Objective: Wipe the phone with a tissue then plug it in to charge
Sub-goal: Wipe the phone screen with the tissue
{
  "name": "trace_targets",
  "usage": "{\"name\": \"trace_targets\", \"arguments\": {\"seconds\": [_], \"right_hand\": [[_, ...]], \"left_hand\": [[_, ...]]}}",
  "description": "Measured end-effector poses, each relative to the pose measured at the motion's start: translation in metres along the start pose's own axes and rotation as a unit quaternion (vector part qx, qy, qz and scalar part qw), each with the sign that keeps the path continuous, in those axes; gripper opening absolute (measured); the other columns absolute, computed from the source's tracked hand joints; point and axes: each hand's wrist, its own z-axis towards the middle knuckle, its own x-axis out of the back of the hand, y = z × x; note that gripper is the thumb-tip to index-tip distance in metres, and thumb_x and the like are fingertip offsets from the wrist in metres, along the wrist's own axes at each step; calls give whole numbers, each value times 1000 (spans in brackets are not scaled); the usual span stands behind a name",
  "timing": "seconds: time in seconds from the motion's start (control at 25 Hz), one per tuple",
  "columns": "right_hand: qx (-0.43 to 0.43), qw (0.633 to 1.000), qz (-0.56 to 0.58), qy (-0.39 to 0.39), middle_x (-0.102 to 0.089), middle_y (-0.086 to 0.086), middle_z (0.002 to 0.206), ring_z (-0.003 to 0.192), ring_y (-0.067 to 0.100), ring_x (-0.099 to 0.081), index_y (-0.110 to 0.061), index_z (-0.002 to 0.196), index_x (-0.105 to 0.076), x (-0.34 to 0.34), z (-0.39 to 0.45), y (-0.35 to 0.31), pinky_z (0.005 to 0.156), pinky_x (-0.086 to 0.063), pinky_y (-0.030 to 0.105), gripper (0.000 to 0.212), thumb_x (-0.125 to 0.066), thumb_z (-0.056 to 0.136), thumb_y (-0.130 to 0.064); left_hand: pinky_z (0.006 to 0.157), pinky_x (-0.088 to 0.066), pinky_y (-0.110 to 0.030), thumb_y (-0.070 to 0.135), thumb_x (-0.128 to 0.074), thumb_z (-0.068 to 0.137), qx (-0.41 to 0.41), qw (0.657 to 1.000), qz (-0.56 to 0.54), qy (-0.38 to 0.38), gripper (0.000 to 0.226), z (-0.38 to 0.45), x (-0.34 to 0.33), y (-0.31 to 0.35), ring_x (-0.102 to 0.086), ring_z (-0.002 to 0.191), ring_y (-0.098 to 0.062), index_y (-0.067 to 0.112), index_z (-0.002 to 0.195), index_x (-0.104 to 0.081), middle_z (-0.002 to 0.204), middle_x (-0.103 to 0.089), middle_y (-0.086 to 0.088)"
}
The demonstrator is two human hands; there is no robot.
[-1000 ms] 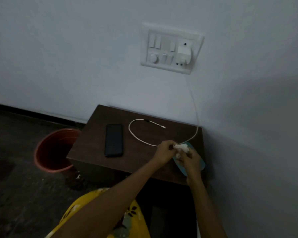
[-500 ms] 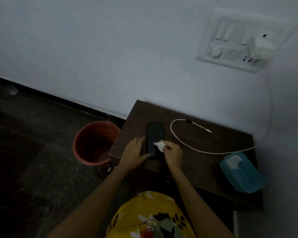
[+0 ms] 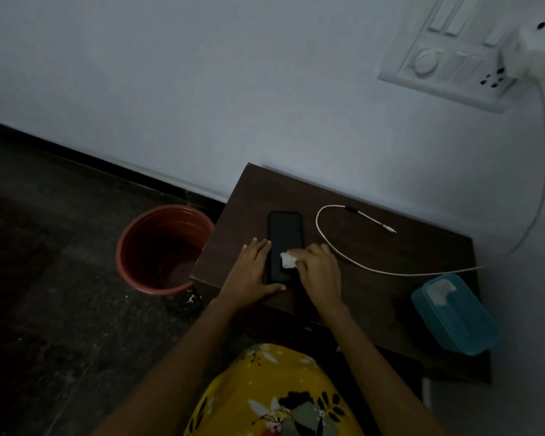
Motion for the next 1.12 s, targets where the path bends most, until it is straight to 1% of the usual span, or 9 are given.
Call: {"name": "trace_targets", "arguments": {"seconds": [0.16, 0.32, 0.4, 0.48, 0.64, 0.76, 0.92, 1.04, 1.12], "right_hand": [[104, 991, -84, -3, -61, -3, 71, 70, 17, -54, -32, 90, -69, -12, -18, -13, 56, -40, 28, 20, -50, 81, -32], [143, 984, -108, 14, -62, -5, 73, 70, 17, -55, -34, 94, -68, -14, -27, -2, 61, -35, 27, 27, -45, 80, -35], [125, 984, -126, 17, -64, -4, 77, 75, 19, -56, -32, 94, -68, -20, 1, -3, 65, -31, 28, 22, -53, 79, -29], [90, 990, -105, 25, -67, -1, 78, 76, 23, -59, -28, 87, -71, -25, 34, -6, 66, -36, 30, 18, -57, 77, -24], [91, 993, -72, 35, -66, 5, 74, 74, 26, -59, -27, 86, -74, -27, 78, -15, 64, -46, 34, 33, -41, 78, -29], [76, 993, -80, 49, -68, 7, 77, 75, 29, -59, -28, 90, -73, -26, 94, -8, 66, -46, 35, 21, -57, 79, -21], [20, 994, -98, 49, -68, 9, 85, 81, 31, -58, -25, 99, -71, -20, 94, 8, 67, -47, 37, 26, -65, 79, -11], [53, 990, -117, 51, -65, 4, 80, 79, 27, -58, -30, 100, -69, -19, 67, 7, 64, -46, 34, 32, -67, 74, -10], [80, 989, -113, 45, -64, 1, 78, 75, 24, -58, -32, 101, -67, -20, 29, 4, 62, -47, 32, 31, -59, 76, -16]], "left_hand": [[119, -9, -42, 68, -44, 64, -20, 999, -15, 20, 105, 1, -3, -5, -7, 145, -25, 2, 143, -25, 155, -23, -13], [118, -11, -38, 65, -48, 66, -35, 999, -21, 36, 100, -2, -3, -7, 2, 140, -16, 3, 142, -27, 156, -17, -8], [118, -12, -38, 58, -63, 68, -28, 999, -30, 33, 98, -1, 0, -5, 4, 139, -13, 5, 143, -28, 157, -16, -6], [119, -11, -38, 48, -72, 70, -23, 999, -34, 25, 96, 0, 2, -4, 7, 138, -11, 9, 144, -24, 158, -14, -5], [118, -7, -36, 49, -72, 71, -21, 999, -15, 28, 98, 2, -2, -7, 9, 138, -11, 8, 145, -22, 158, -11, -6], [119, -8, -38, 49, -73, 71, -20, 999, -12, 32, 97, 1, -3, -7, 8, 138, -12, 6, 144, -25, 158, -11, -9], [118, -8, -37, 48, -73, 70, -13, 999, -15, 35, 97, 0, -2, -5, 6, 138, -11, 8, 144, -25, 158, -11, -9], [118, -7, -35, 48, -72, 71, -18, 999, -6, 44, 95, 0, -4, -5, 6, 138, -11, 6, 143, -26, 157, -13, -11], [117, -6, -33, 47, -72, 71, -24, 998, -5, 53, 95, 0, -4, -6, 6, 138, -12, 5, 143, -27, 157, -15, -11]]}}
